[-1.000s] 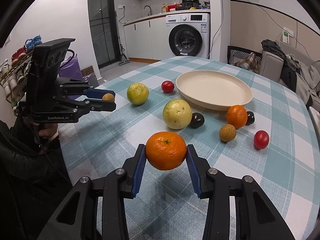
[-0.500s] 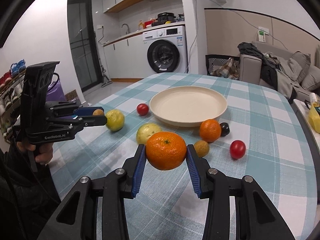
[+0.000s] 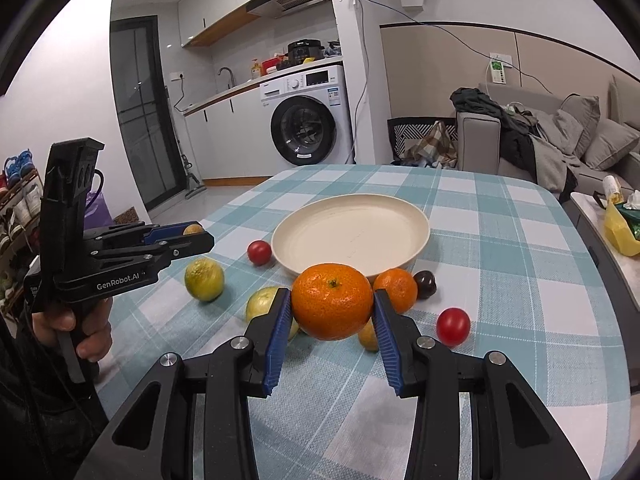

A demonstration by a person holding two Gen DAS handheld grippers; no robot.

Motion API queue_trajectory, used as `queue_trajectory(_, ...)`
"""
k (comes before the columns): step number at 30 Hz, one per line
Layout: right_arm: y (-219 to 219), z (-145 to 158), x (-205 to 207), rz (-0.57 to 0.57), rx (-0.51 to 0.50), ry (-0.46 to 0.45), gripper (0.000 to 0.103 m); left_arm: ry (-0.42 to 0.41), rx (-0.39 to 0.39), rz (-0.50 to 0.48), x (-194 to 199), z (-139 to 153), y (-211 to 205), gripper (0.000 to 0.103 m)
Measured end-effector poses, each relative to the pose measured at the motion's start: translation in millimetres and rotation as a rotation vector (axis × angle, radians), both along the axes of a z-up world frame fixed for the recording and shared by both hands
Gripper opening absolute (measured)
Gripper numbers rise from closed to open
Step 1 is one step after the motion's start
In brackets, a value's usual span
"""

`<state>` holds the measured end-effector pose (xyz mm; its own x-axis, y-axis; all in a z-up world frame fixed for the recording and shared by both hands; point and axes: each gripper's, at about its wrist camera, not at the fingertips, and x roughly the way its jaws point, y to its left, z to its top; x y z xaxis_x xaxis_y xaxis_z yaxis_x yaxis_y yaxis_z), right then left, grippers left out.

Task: Organize fruits
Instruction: 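Carry the brown fruit and orange toward the cream plate with both grippers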

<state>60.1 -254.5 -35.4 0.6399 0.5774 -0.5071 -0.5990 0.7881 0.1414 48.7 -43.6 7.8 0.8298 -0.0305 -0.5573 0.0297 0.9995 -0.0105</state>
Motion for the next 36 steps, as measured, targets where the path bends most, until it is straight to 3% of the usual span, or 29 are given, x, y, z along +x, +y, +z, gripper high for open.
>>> queue_trajectory(10, 5, 4, 24, -0.028, 0.010, 0.023, 0.041, -0.022, -0.015, 0.013, 29, 6, -5, 0.025)
queue_trajectory(36, 32, -6, 74, -0.063, 0.012, 0.099, 0.041, 0.026, -0.026, 0.028, 88, -23, -5, 0.025)
